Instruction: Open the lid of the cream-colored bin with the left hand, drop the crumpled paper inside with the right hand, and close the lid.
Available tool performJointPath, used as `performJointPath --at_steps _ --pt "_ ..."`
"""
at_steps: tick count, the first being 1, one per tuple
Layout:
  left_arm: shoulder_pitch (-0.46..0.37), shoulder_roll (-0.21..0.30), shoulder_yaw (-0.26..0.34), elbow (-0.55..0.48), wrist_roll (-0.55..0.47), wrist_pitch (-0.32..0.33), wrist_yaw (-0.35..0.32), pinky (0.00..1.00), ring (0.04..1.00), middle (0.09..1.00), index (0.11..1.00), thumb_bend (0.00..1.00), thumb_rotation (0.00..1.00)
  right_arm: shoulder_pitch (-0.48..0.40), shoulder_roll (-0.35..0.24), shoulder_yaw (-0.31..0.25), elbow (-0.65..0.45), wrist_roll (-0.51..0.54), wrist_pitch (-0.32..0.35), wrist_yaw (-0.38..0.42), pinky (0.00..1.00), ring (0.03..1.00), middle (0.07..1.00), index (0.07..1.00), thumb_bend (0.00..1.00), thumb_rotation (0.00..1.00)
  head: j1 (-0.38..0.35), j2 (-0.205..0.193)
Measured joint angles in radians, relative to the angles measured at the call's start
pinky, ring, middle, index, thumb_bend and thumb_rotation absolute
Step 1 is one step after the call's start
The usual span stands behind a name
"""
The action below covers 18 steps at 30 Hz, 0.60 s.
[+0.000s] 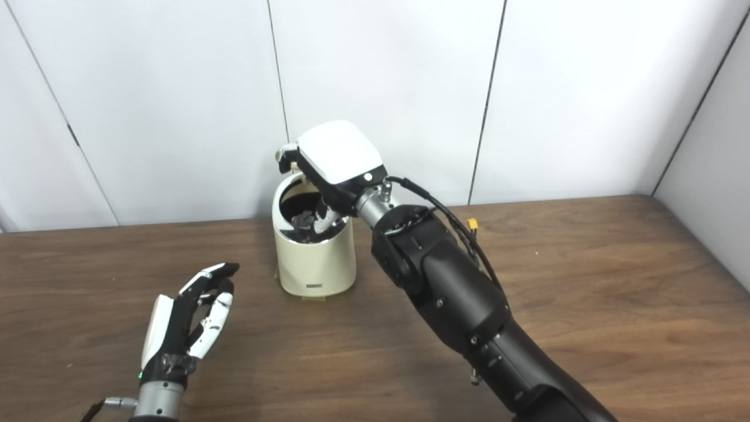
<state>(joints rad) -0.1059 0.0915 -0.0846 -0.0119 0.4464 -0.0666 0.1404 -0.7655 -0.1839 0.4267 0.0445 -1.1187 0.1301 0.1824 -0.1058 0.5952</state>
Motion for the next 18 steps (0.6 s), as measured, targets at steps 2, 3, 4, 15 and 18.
performJointPath --at_steps 2,3,4,15,18 --pt "0.0 0.0 -0.001 0.0 0.0 0.0 0.0 0.68 0.77 0.794 0.792 0.37 0.8 0.004 0.0 0.0 0.002 0.0 -0.002 -0.021 0.49 0.613 0.711 0.645 1.0 0.05 0.0 -0.002" --pt "0.0 0.0 -0.001 0.0 0.001 0.0 0.0 0.67 0.77 0.794 0.792 0.37 0.8 0.005 0.0 0.0 0.002 0.0 -0.005 -0.027 0.49 0.61 0.705 0.64 0.99 0.05 0.0 -0.002" --pt "0.0 0.0 -0.001 0.0 0.001 0.0 0.0 0.67 0.769 0.794 0.791 0.37 0.8 0.006 0.0 0.0 0.004 0.0 -0.007 -0.036 0.49 0.609 0.702 0.635 0.99 0.05 0.0 -0.002" --pt "0.0 0.001 -0.003 0.0 0.0 0.0 0.0 0.68 0.772 0.798 0.796 0.36 0.8 0.018 -0.001 -0.023 0.038 0.049 -0.084 -0.19 0.32 0.437 0.565 0.46 0.51 0.0 0.0 -0.005" --pt "0.0 0.001 -0.003 0.0 -0.001 0.0 0.0 0.68 0.771 0.797 0.796 0.36 0.79 0.031 0.0 -0.041 0.031 0.065 -0.089 -0.217 0.3 0.426 0.559 0.471 0.51 0.0 0.005 -0.008"
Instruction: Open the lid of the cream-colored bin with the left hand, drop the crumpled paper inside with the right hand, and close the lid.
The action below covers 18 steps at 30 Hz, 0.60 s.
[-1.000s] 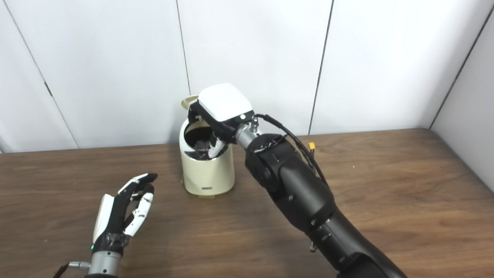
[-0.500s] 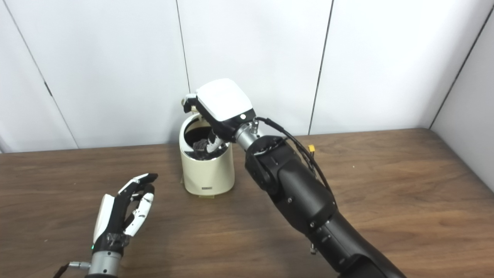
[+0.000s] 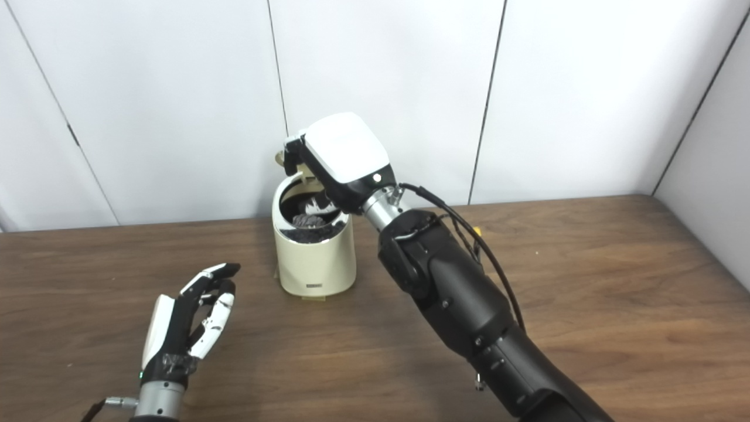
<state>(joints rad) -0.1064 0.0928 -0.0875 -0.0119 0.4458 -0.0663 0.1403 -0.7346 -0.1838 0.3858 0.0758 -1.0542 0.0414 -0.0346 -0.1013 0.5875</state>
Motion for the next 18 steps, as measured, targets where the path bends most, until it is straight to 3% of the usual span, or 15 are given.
performJointPath --at_steps 3,7,9,10,13,14,15,16,17,18 --pt "0.0 0.0 0.001 0.0 -0.002 0.0 0.002 0.66 0.761 0.786 0.787 0.36 0.79 0.041 0.008 -0.054 -0.041 0.064 0.0 -0.011 0.3 0.415 0.54 0.477 0.51 0.0 -0.001 0.0" --pt "-0.002 0.0 0.006 0.007 -0.005 -0.017 0.017 0.65 0.746 0.772 0.774 0.34 0.76 0.139 0.028 -0.134 -0.08 0.161 -0.016 -0.085 0.34 0.427 0.532 0.472 0.51 0.0 0.0 -0.008" --pt "-0.003 0.0 0.009 0.009 -0.008 -0.036 0.02 0.65 0.746 0.769 0.774 0.33 0.76 0.19 0.026 -0.153 -0.082 0.186 -0.024 -0.112 0.25 0.342 0.511 0.473 0.52 0.0 0.002 -0.009" --pt "-0.003 0.0 0.01 0.01 -0.009 -0.039 0.021 0.65 0.745 0.766 0.773 0.32 0.74 0.214 0.026 -0.161 -0.088 0.192 -0.027 -0.123 0.21 0.3 0.539 0.483 0.5 0.09 0.002 -0.011" --pt "-0.008 0.0 0.02 0.018 -0.016 -0.042 0.026 0.65 0.742 0.76 0.773 0.3 0.73 0.288 0.025 -0.177 -0.107 0.202 -0.033 -0.148 0.16 0.234 0.493 0.494 0.49 0.15 0.008 -0.012" --pt "-0.011 0.0 0.022 0.021 -0.018 -0.043 0.026 0.65 0.74 0.759 0.772 0.3 0.73 0.306 0.025 -0.183 -0.107 0.211 -0.037 -0.157 0.16 0.233 0.504 0.495 0.48 0.15 0.011 -0.014" --pt "-0.012 0.0 0.024 0.023 -0.02 -0.045 0.027 0.64 0.735 0.757 0.771 0.3 0.72 0.322 0.024 -0.188 -0.106 0.221 -0.04 -0.16 0.2 0.284 0.593 0.496 0.48 0.16 0.018 -0.014" --pt "-0.012 0.0 0.024 0.024 -0.022 -0.049 0.028 0.64 0.734 0.756 0.771 0.3 0.72 0.34 0.021 -0.193 -0.105 0.234 -0.047 -0.163 0.23 0.326 0.625 0.536 0.44 0.23 0.02 -0.012" --pt "-0.013 0.0 0.024 0.024 -0.023 -0.054 0.028 0.64 0.734 0.756 0.772 0.31 0.73 0.353 0.018 -0.195 -0.104 0.25 -0.055 -0.164 0.26 0.366 0.651 0.615 0.37 0.41 0.025 -0.012" --pt "-0.013 0.0 0.025 0.024 -0.023 -0.062 0.028 0.64 0.734 0.756 0.772 0.31 0.73 0.369 0.012 -0.196 -0.1 0.263 -0.065 -0.164 0.29 0.403 0.666 0.657 0.34 0.51 0.028 -0.012"
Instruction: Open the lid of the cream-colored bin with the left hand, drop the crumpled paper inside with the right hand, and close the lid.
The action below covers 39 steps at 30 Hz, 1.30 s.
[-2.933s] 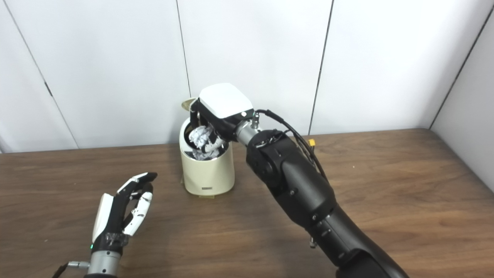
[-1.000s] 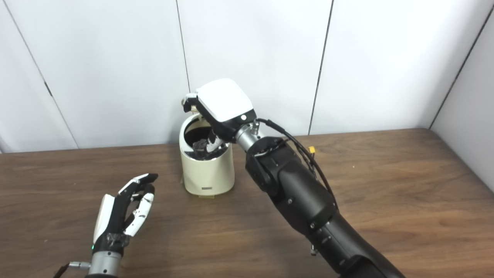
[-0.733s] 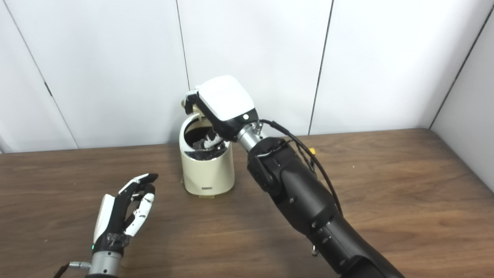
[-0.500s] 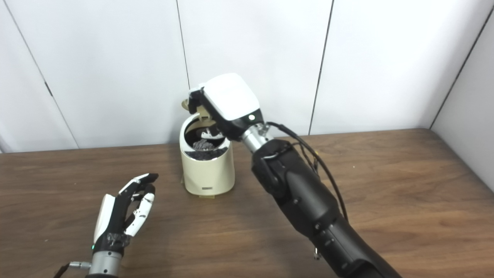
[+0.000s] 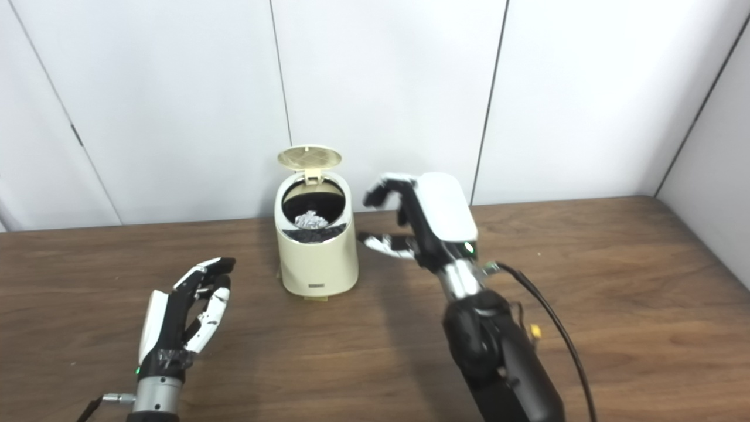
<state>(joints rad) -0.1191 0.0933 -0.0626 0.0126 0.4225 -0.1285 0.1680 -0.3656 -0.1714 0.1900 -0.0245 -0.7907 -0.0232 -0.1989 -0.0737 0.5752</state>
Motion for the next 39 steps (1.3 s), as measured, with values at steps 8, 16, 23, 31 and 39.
performJointPath --at_steps 8,16,23,31,39 --pt "-0.001 0.01 0.009 -0.007 0.01 -0.006 -0.007 0.64 0.732 0.755 0.768 0.34 0.78 0.103 -0.007 0.002 0.05 0.059 -0.057 -0.02 0.4 0.522 0.664 0.703 0.31 0.48 0.043 0.003" --pt "-0.112 0.124 0.059 -0.086 0.018 0.056 -0.065 0.63 0.724 0.742 0.753 0.42 0.88 0.18 0.011 0.013 0.132 0.057 -0.071 -0.076 0.44 0.566 0.657 0.695 0.32 0.39 0.061 0.005" --pt "-0.331 0.235 0.041 -0.202 0.066 0.262 -0.245 0.67 0.755 0.763 0.77 0.73 1.0 0.159 0.018 0.021 0.164 0.062 -0.104 -0.109 0.48 0.603 0.674 0.699 0.33 0.41 0.078 0.003" --pt "-0.517 0.311 -0.061 -0.255 0.138 0.473 -0.484 0.77 0.87 0.887 0.864 0.84 1.0 0.153 0.019 0.033 0.173 0.059 -0.102 -0.109 0.46 0.595 0.684 0.715 0.35 0.51 0.086 0.006" --pt "-0.666 0.324 -0.143 -0.213 0.221 0.516 -0.547 0.68 0.827 0.875 0.876 0.86 0.97 0.153 0.018 0.04 0.172 0.055 -0.061 -0.087 0.5 0.629 0.708 0.731 0.36 0.47 0.078 0.006"
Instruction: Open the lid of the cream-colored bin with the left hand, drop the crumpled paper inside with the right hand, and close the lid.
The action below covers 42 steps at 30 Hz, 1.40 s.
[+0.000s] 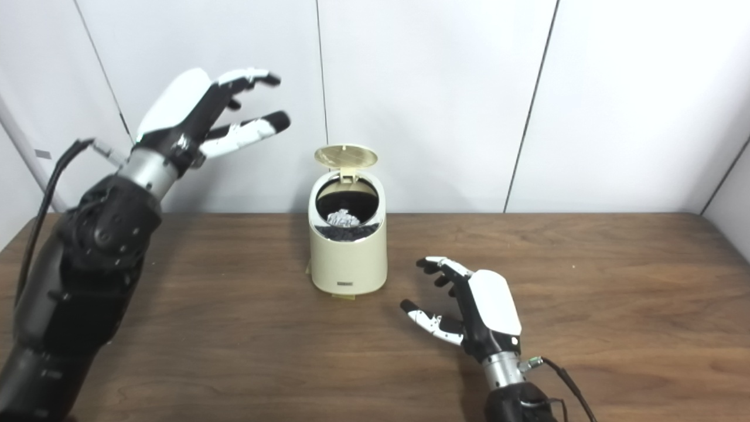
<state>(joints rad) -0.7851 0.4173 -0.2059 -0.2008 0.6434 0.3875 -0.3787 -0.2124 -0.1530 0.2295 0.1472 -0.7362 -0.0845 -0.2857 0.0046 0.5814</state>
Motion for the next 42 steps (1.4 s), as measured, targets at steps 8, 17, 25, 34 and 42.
performJointPath --at_steps 8,17,25,34,42 --pt "-0.065 -0.055 -0.078 0.133 0.041 -0.038 0.017 0.57 0.729 0.789 0.826 0.91 0.92 -0.001 0.0 0.004 0.0 -0.002 0.022 0.017 0.47 0.608 0.715 0.735 0.36 0.51 -0.006 -0.005" --pt "-0.085 -0.098 -0.142 0.227 0.1 -0.064 0.018 0.78 0.835 0.843 0.848 0.89 0.93 -0.003 0.0 0.009 0.001 -0.003 0.036 0.017 0.39 0.533 0.714 0.74 0.35 0.52 -0.022 -0.008" --pt "-0.089 -0.102 -0.189 0.28 0.144 -0.103 0.02 0.86 0.835 0.847 0.845 0.91 0.98 -0.007 0.001 0.012 0.006 0.0 0.047 0.021 0.46 0.595 0.71 0.739 0.36 0.54 -0.035 -0.025" --pt "-0.039 -0.109 -0.241 0.328 0.209 -0.181 0.06 0.9 0.838 0.839 0.847 0.9 0.99 -0.023 0.007 0.012 0.029 0.01 0.045 0.016 0.45 0.585 0.703 0.737 0.36 0.53 -0.035 -0.031" --pt "-0.029 -0.102 -0.28 0.33 0.279 -0.223 0.056 0.87 0.842 0.837 0.848 0.92 0.99 -0.025 0.007 0.01 0.033 0.021 0.045 0.016 0.47 0.6 0.702 0.737 0.37 0.53 -0.035 -0.031"
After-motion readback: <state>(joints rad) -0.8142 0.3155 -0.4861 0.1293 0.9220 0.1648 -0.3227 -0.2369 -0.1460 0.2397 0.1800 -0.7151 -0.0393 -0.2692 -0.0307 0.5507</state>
